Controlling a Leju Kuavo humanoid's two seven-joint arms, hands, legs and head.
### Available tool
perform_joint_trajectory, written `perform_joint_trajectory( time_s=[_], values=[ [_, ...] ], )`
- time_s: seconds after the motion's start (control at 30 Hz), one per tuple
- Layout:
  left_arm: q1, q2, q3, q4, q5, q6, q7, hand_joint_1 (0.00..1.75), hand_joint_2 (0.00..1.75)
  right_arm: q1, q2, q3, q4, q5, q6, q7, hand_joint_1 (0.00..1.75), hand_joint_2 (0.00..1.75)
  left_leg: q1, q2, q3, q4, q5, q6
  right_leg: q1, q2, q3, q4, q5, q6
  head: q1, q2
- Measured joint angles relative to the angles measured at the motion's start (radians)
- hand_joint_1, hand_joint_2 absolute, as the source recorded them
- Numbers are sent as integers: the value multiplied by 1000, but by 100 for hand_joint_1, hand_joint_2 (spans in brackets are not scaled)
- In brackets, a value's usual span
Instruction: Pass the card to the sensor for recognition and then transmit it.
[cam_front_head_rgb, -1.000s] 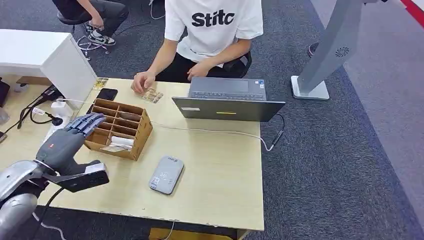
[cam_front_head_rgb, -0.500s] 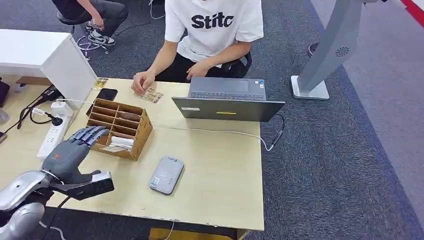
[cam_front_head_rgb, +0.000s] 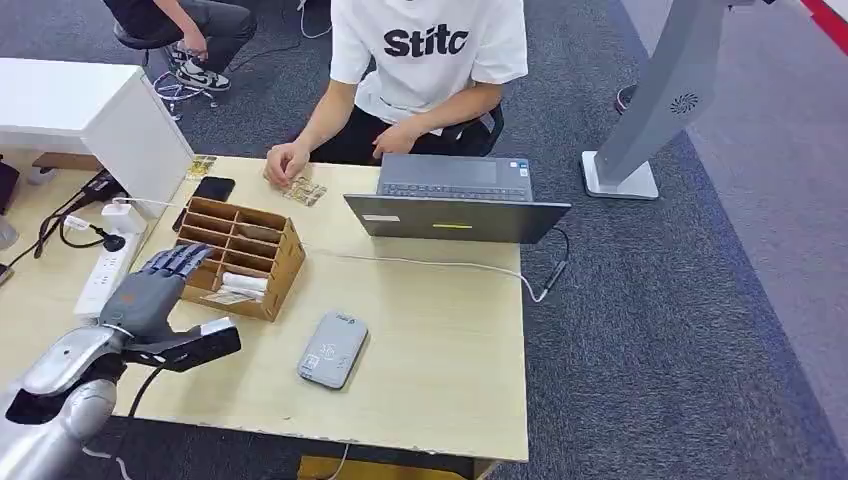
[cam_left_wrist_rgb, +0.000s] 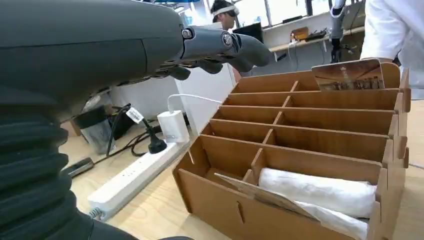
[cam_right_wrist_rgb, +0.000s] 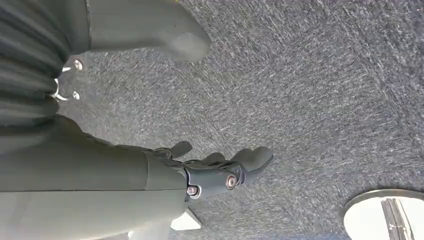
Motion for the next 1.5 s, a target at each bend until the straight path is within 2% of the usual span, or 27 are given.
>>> perform_joint_trajectory(
  time_s=[0.67, 0.8, 1.17, 1.23, 1.3, 1.33, 1.37, 1.4, 1.43, 1.47, 1.5],
  values=[
    [-87, -101, 2, 187, -42, 26, -36, 0, 175, -3, 0, 24, 0, 23, 2, 10, 0, 175, 0, 0, 0, 0, 0, 0, 0, 0, 0, 0, 0, 0, 0, 0],
    [-87, -116, 2, 206, -63, 51, -34, 0, 175, -4, 0, 30, 0, 24, 2, 11, 0, 175, 0, 0, 0, 0, 0, 0, 0, 0, 0, 0, 0, 0, 0, 0],
    [-88, -139, 2, 240, -68, 52, -34, 0, 175, -4, 0, 34, 0, 27, 3, 11, 0, 175, 0, 0, 0, 0, 0, 0, 0, 0, 0, 0, 0, 0, 0, 0],
    [-88, -145, 2, 251, -69, 51, -36, 19, 175, -4, 0, 34, 0, 30, 3, 11, 0, 175, 0, 0, 0, 0, 0, 0, 0, 0, 0, 0, 0, 0, 0, 0],
    [-88, -148, 2, 259, -72, 50, -39, 23, 175, -4, 0, 34, 0, 31, 4, 13, 0, 175, 0, 0, 0, 0, 0, 0, 0, 0, 0, 0, 0, 0, 0, 0],
    [-88, -150, 2, 262, -72, 50, -39, 30, 175, -4, 0, 34, 0, 33, 4, 14, 0, 175, 0, 0, 0, 0, 0, 0, 0, 0, 0, 0, 0, 0, 0, 0],
    [-88, -151, 2, 264, -72, 47, -44, 51, 175, -4, 0, 34, 0, 33, 4, 14, 0, 175, 0, 0, 0, 0, 0, 0, 0, 0, 0, 0, 0, 0, 0, 0],
    [-88, -153, 2, 266, -72, 42, -48, 89, 175, -4, 0, 34, 0, 34, 4, 15, 0, 175, 0, 0, 0, 0, 0, 0, 0, 0, 0, 0, 0, 0, 0, 0],
    [-88, -153, 1, 268, -71, 36, -55, 152, 175, -4, 0, 34, 0, 35, 5, 15, 0, 175, 0, 0, 0, 0, 0, 0, 0, 0, 0, 0, 0, 0, 0, 0],
    [-88, -153, 1, 270, -71, 28, -56, 171, 175, -4, 0, 34, 0, 36, 6, 16, 0, 175, 0, 0, 0, 0, 0, 0, 0, 0, 0, 0, 0, 0, 0, 0],
    [-88, -153, 1, 271, -71, 23, -56, 175, 175, -4, 0, 34, 0, 36, 6, 17, 0, 175, 0, 0, 0, 0, 0, 0, 0, 0, 0, 0, 0, 0, 0, 0]
  ],
)
